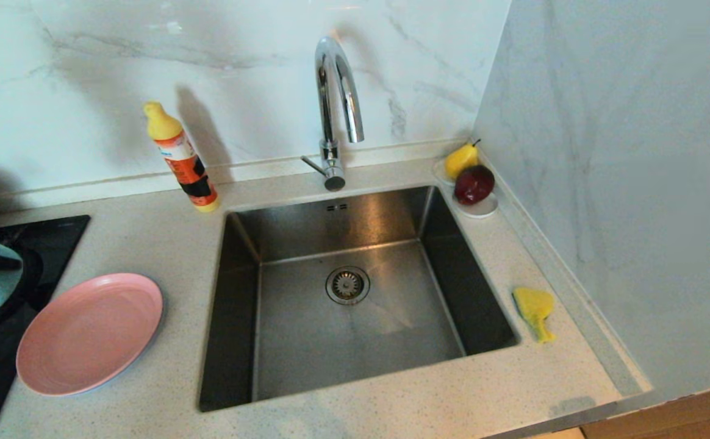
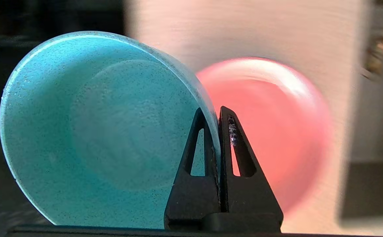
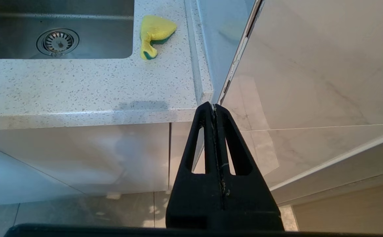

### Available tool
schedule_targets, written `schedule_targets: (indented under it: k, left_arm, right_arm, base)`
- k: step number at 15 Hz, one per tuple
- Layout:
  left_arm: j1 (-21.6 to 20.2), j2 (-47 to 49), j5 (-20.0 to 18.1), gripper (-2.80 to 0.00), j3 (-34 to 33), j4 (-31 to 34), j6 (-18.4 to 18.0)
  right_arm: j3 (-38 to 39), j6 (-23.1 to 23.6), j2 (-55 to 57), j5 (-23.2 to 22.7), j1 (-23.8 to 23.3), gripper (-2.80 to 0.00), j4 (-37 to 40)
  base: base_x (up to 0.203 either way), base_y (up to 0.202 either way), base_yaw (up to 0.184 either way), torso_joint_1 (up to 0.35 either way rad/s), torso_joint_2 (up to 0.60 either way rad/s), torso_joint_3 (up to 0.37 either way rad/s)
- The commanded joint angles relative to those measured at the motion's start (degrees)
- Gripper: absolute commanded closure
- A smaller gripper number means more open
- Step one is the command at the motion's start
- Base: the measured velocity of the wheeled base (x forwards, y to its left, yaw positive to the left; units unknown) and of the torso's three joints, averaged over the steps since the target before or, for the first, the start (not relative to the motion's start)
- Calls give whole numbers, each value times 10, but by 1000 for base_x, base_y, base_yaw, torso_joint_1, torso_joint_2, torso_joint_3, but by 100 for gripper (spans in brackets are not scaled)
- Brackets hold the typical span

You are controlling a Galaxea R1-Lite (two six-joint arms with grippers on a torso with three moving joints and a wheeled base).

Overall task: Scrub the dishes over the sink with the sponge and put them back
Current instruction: Place the bowl on the plate

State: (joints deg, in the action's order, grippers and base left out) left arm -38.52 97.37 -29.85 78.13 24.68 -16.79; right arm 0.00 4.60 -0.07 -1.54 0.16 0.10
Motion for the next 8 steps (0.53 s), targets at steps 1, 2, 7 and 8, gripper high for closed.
schedule_targets:
  k: [1,2,7,8]
  left_arm:
    - [55,-44,18,0,-37,0,0]
    - [75,-48,37,0,-53,-3,-1]
    - [162,-49,109,0,-161,-83,4]
    - [177,-45,127,0,-185,-118,8]
  right_arm:
    - [0,1,0,0,0,0,0]
    - [0,0,0,0,0,0,0]
    - [0,1,0,0,0,0,0]
    - [0,1,0,0,0,0,0]
  base:
    - [0,0,0,0,0,0]
    - [0,0,0,0,0,0]
    - [0,0,0,0,0,0]
    - [0,0,0,0,0,0]
